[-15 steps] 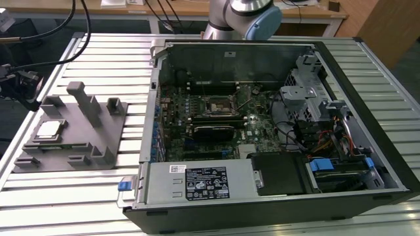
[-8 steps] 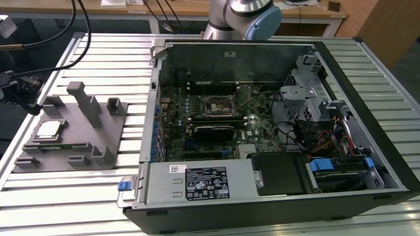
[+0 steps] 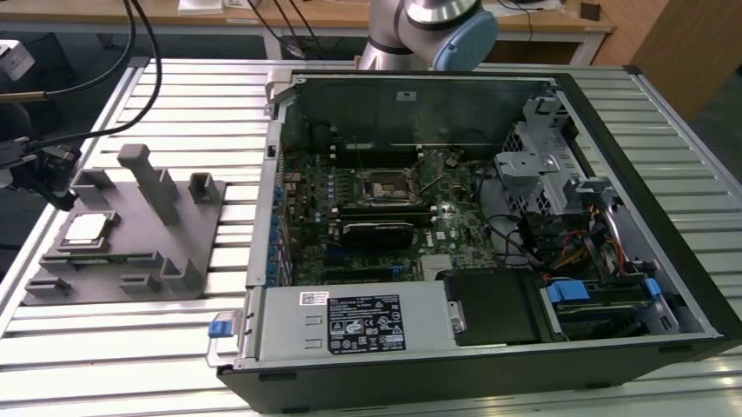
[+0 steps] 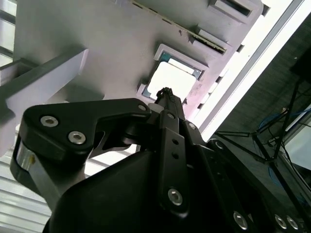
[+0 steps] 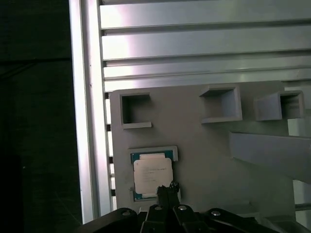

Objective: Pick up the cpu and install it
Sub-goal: 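Pick up the cpu and move it towards the insertion slot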

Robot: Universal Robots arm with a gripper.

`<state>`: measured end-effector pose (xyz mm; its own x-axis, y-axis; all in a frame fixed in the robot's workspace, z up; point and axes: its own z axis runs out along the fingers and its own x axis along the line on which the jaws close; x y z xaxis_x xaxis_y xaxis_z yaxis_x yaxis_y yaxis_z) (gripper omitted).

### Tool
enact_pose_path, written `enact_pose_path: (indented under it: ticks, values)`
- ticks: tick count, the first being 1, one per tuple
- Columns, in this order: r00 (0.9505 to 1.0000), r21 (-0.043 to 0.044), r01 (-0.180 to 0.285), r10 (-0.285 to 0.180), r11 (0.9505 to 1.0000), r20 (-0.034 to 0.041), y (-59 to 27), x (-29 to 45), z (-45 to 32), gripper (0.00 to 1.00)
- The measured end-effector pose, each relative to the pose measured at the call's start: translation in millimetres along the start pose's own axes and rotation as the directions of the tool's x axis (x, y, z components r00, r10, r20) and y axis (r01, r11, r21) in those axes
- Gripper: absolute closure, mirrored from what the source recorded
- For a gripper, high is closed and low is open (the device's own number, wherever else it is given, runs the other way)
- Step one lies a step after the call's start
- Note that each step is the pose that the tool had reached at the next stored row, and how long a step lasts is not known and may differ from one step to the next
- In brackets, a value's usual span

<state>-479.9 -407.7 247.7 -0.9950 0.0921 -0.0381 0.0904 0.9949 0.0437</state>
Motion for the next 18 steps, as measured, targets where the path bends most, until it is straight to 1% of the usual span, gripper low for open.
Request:
enact_pose_path:
  ticks: [10,18]
  values:
    - [1.0000,0.0000,0.000,0.000,1.0000,0.0000,-1.3,5.5,17.9,0.89]
    - [1.0000,0.0000,0.000,0.000,1.0000,-0.0001,-2.0,6.9,32.3,0.89]
